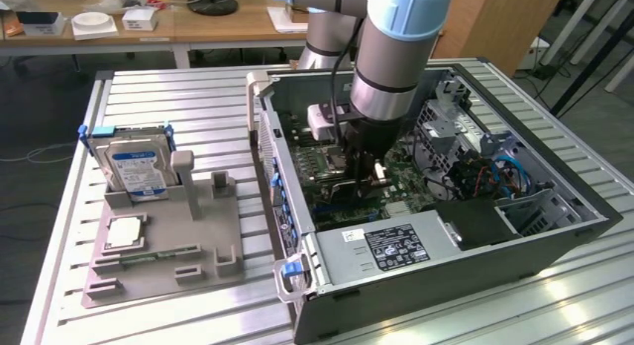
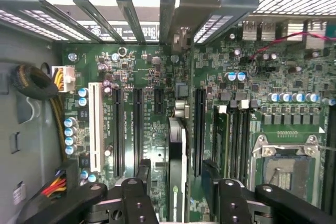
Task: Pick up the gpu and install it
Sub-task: 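Insert the gpu into the slot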
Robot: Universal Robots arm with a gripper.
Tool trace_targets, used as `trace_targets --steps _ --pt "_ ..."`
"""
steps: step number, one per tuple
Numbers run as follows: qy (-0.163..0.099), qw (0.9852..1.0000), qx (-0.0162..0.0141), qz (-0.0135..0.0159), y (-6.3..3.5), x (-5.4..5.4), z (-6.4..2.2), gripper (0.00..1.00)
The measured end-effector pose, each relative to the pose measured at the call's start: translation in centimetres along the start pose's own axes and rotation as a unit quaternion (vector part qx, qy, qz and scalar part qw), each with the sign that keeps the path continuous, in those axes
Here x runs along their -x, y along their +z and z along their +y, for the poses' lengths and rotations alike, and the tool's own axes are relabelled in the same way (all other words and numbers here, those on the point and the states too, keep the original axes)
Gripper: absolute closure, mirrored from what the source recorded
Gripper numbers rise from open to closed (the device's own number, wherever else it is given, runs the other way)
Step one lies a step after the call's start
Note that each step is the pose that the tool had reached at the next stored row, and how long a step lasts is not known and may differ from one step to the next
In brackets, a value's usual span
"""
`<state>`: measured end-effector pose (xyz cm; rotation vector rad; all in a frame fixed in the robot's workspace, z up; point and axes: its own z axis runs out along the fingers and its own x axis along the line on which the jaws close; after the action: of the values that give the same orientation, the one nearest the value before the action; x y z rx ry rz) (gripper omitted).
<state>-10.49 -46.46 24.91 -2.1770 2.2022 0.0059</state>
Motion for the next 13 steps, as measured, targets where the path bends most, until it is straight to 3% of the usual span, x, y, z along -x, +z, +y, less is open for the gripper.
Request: trace_targets --steps 13 --pt "0.0 1.0 0.0 0.0 -3.4 0.2 0.01 0.49"
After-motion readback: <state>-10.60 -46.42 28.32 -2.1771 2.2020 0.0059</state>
